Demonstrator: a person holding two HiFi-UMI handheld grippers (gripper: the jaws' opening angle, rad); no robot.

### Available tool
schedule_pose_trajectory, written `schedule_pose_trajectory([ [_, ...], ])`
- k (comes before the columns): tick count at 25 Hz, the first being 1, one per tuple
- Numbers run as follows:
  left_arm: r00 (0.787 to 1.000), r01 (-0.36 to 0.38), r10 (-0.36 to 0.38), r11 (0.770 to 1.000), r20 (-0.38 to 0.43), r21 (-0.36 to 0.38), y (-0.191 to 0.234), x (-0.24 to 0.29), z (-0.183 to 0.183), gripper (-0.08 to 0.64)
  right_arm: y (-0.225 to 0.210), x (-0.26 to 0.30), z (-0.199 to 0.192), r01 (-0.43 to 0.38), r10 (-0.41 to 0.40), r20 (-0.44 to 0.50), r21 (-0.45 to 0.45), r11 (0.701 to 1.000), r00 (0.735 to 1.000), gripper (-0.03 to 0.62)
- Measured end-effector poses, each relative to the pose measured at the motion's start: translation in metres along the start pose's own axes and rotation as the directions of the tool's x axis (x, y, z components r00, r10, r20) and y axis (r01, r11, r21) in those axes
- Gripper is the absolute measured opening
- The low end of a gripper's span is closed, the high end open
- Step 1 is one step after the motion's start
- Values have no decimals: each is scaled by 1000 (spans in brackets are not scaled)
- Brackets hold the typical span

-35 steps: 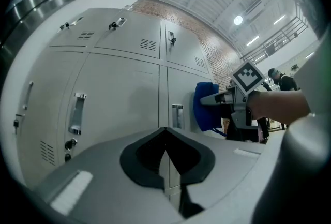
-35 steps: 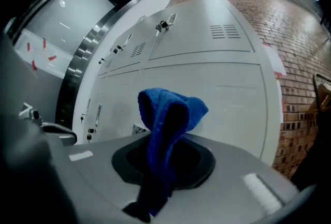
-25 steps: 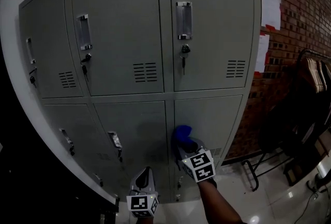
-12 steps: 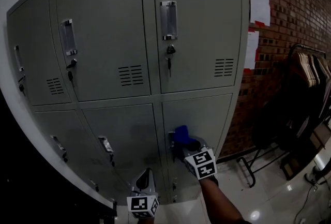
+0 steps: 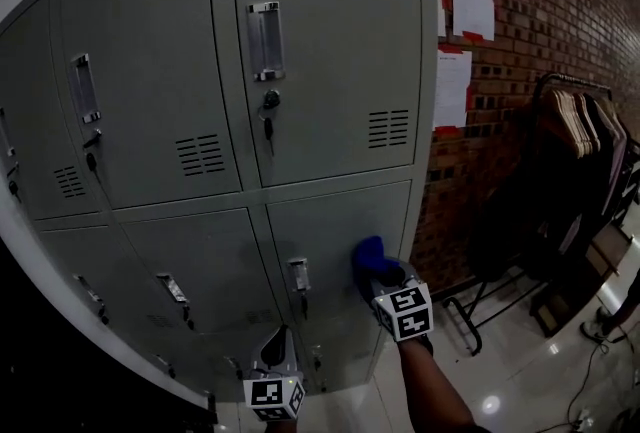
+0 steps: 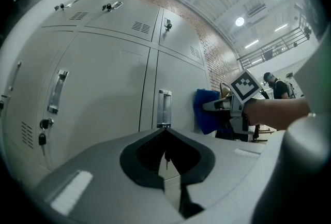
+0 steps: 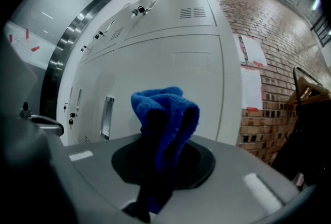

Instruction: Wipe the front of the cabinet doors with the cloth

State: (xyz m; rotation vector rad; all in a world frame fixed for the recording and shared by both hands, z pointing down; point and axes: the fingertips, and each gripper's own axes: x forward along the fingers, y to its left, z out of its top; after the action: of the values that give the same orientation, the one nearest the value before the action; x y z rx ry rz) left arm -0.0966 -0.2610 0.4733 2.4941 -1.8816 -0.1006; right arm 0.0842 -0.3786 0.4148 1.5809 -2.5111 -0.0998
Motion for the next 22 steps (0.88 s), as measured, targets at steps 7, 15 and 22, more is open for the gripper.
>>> schedule_pose_trajectory([
  [7,1000,30,-30,999,6,-23,-29,20,-12,15,-48,-12,-13,49,-49,-21,-8,999,999,61],
  [15,1000,11,-11,1000,-15,-5,-33,19,-16,15,-58,-21,-19,54,-54,13,-1,999,998,58],
  [22,1000,-7,7,1000,-29,-9,-20,6,-23,15,54,-2,-43,-163,163,1,-23,986,987,58],
])
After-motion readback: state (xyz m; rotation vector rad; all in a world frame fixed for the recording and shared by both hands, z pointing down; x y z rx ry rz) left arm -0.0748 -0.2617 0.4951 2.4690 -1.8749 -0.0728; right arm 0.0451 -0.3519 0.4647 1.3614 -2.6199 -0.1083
